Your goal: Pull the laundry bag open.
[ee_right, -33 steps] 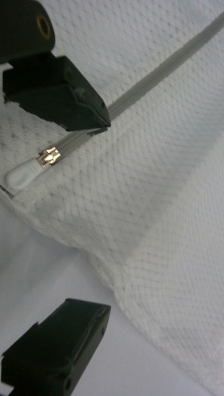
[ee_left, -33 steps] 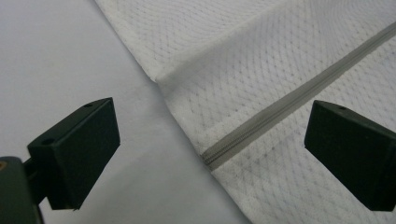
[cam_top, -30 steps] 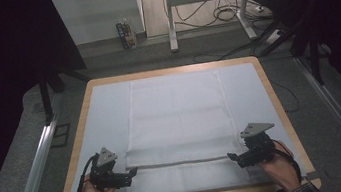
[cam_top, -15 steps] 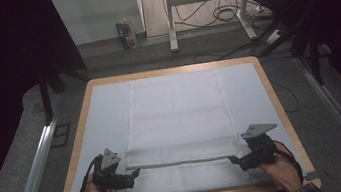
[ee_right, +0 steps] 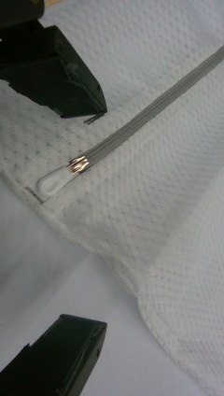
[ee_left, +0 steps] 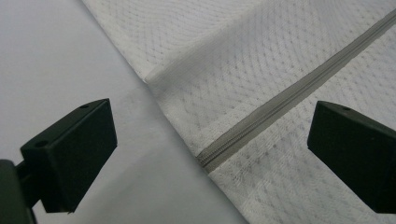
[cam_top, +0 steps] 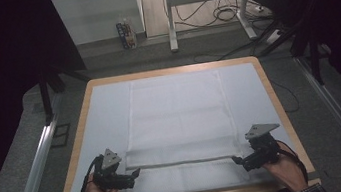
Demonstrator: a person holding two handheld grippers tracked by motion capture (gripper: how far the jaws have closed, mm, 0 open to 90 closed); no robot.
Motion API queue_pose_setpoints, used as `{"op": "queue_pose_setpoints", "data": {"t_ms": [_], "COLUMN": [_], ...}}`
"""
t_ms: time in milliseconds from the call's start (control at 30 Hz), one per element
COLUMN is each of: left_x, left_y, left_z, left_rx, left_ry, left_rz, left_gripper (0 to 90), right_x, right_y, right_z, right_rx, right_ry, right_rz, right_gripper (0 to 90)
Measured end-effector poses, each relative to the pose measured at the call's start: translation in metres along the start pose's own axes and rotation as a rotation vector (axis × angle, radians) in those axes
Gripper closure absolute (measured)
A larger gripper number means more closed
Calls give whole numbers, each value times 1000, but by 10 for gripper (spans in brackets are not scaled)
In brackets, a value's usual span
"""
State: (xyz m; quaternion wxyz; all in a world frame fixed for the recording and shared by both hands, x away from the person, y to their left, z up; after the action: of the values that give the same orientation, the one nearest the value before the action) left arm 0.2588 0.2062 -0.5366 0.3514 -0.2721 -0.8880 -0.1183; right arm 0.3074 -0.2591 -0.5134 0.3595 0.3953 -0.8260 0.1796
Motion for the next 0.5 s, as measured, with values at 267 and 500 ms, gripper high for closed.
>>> {"op": "queue_pose_setpoints", "data": {"t_ms": [267, 500], "left_x": [-1, -5], "left_y": [-1, -3], "left_z": [1, 1], "left_rx": [-9, -24], "left_ry": [12, 31], "left_rz": [4, 7], "left_gripper": [14, 14], "right_x": [2, 3], "right_y": [3, 1], "right_z": [12, 21], "right_rx": [6, 15], "right_ry": [106, 131], "right_rz": [-9, -50], "right_gripper": [0, 0]}}
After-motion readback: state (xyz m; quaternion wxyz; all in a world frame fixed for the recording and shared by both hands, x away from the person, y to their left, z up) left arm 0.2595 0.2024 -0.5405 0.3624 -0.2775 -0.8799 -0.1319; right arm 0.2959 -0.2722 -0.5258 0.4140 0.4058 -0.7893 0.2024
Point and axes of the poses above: each handheld gripper's, and its own axes: x roughly backward along the jaws, z roughly out of its underside, y roughly to its left, the point moved 1 cm from there along -x, roughly forward along the jaws, and after that the axes turned 1 degree about -z, right-handed, at the moved point
